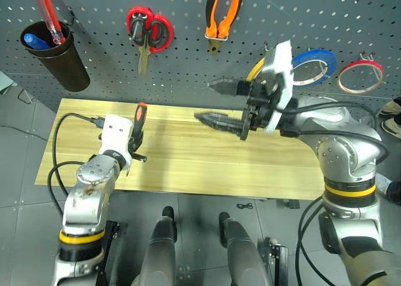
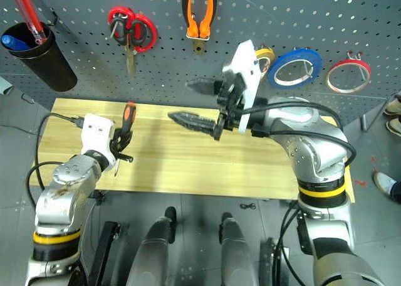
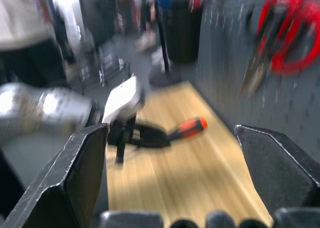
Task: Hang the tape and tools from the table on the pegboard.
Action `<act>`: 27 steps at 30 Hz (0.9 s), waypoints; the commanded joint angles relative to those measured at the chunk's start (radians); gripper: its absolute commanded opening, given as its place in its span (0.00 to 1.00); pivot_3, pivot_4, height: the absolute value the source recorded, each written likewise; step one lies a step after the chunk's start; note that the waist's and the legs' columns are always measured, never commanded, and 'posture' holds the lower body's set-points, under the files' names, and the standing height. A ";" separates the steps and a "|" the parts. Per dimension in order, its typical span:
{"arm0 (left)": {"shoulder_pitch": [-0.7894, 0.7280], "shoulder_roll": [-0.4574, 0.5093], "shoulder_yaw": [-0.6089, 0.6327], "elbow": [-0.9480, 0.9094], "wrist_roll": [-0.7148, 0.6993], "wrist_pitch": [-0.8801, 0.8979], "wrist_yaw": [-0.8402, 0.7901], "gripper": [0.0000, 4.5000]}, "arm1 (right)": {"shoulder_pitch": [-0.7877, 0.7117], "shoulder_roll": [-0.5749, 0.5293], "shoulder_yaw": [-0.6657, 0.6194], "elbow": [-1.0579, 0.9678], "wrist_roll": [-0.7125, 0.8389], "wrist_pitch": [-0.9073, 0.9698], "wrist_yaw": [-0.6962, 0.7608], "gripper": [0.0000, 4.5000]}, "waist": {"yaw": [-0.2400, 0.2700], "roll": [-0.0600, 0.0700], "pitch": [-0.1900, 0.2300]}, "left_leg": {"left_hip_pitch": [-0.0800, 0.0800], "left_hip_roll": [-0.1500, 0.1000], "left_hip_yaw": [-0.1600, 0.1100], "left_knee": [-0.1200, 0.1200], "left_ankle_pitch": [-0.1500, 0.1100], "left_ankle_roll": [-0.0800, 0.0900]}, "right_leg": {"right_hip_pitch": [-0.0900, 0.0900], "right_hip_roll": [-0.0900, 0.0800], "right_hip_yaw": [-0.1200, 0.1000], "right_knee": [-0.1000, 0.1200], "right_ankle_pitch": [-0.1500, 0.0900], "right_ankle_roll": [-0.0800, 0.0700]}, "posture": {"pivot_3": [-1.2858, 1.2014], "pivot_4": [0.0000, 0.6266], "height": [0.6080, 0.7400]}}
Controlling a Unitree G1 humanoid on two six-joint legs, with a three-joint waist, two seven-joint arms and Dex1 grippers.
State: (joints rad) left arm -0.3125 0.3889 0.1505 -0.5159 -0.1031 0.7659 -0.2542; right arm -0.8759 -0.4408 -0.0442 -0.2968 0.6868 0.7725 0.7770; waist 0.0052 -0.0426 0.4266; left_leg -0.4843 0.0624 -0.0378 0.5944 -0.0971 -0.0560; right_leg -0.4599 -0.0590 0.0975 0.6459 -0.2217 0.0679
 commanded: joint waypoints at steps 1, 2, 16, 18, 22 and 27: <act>-0.023 0.004 0.032 -0.140 0.046 -0.045 0.069 0.13 | -0.053 0.023 -0.044 0.009 0.036 -0.026 -0.028 1.00 | 0.003 0.000 -0.001 | 0.000 0.000 0.000 0.000 0.000 0.000 | 0.000 0.000 0.000 0.000 0.000 0.000 | 0.60 0.57 1.00; -0.047 0.011 0.047 -0.179 0.084 -0.050 0.111 0.13 | -0.076 0.040 -0.051 0.026 0.033 -0.048 -0.037 1.00 | 0.008 -0.001 -0.003 | 0.000 0.000 0.000 0.000 0.000 0.000 | 0.000 0.000 0.000 0.000 0.000 0.000 | 0.61 0.54 1.00; -0.577 0.158 0.095 0.206 0.254 -0.382 0.301 0.13 | -0.325 0.170 -0.075 0.254 -0.034 -0.276 -0.101 1.00 | 0.068 -0.010 -0.042 | -0.009 0.000 -0.015 -0.004 0.008 -0.012 | -0.002 -0.001 -0.020 -0.004 0.004 -0.006 | 0.62 0.39 1.00; -0.639 0.171 0.096 0.324 0.252 -0.476 0.316 0.13 | -0.339 0.179 -0.071 0.272 -0.044 -0.299 -0.106 1.00 | 0.073 -0.010 -0.044 | -0.009 0.001 -0.016 -0.004 0.008 -0.013 | -0.001 -0.001 -0.024 -0.004 0.005 -0.007 | 0.62 0.38 1.00; -0.711 0.161 0.092 0.522 0.233 -0.640 0.340 0.13 | -0.366 0.205 -0.063 0.304 -0.068 -0.342 -0.121 1.00 | 0.077 -0.010 -0.054 | -0.010 0.002 -0.016 -0.005 0.011 -0.017 | -0.001 -0.001 -0.028 -0.003 0.005 -0.008 | 0.61 0.37 1.00; -0.813 0.117 0.068 0.747 0.219 -0.831 0.373 0.13 | -0.380 0.231 -0.054 0.328 -0.092 -0.373 -0.137 1.00 | 0.085 -0.014 -0.063 | -0.009 0.003 -0.016 -0.005 0.012 -0.018 | -0.002 -0.001 -0.029 -0.002 0.006 -0.008 | 0.60 0.35 1.00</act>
State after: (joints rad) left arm -1.0848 0.5059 0.2233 0.2152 0.1213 0.0165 0.1067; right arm -1.2275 -0.2107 -0.0893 0.0533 0.5983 0.4334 0.6464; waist 0.0906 -0.0562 0.3638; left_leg -0.4936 0.0657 -0.0538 0.5893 -0.0855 -0.0742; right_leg -0.4615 -0.0596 0.0680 0.6439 -0.2156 0.0590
